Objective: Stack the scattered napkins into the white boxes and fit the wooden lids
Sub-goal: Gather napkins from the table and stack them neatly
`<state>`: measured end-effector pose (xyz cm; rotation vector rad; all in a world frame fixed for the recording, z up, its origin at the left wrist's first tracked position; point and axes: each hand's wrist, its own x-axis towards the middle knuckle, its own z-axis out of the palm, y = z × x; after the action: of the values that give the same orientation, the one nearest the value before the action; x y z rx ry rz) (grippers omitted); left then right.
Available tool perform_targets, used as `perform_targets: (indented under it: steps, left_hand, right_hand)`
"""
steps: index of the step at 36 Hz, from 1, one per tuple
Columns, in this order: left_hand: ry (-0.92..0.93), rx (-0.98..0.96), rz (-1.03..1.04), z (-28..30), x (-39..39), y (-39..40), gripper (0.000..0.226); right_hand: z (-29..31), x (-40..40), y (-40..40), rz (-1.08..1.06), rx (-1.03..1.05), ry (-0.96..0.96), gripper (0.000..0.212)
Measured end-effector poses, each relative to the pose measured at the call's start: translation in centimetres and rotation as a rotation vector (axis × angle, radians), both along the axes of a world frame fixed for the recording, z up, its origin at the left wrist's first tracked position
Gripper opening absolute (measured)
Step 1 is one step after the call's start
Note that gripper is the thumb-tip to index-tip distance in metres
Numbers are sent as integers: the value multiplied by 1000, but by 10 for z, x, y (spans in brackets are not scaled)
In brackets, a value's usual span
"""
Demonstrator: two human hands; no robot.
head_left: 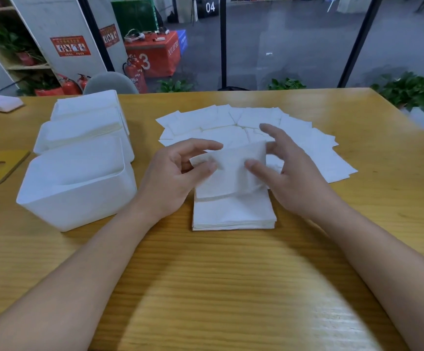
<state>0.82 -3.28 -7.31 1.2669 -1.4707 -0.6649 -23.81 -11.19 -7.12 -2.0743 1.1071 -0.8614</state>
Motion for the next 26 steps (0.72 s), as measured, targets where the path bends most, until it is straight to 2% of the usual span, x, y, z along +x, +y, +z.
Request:
perform_targets:
  steps: [3,5,10,13,17,21,26]
  left_hand:
    - [-19,-36,61,0,2,-2,22]
    - [-29,-27,90,2,5,-2,17]
    - [36,132,-47,7,11,1,26]
    - [-66,237,-74,10,13,2,27]
    - [-123,313,-115,6,13,0,31]
    - [-201,323,-120,5,14,1,30]
    - [-402,322,-74,0,15,0,21]
  right_hand:
    - [4,-1,-1,-13,40,-189,27]
    - [8,-3,0,4,71,-253,16]
    - [18,-14,1,114,245,-103,28]
    - [15,-16,-1,141,273,35,30]
    - [13,-19,-3,150,302,109,28]
    - [10,-19,-4,157,275,156,27]
    - [4,-18,-6,135,197,216,27]
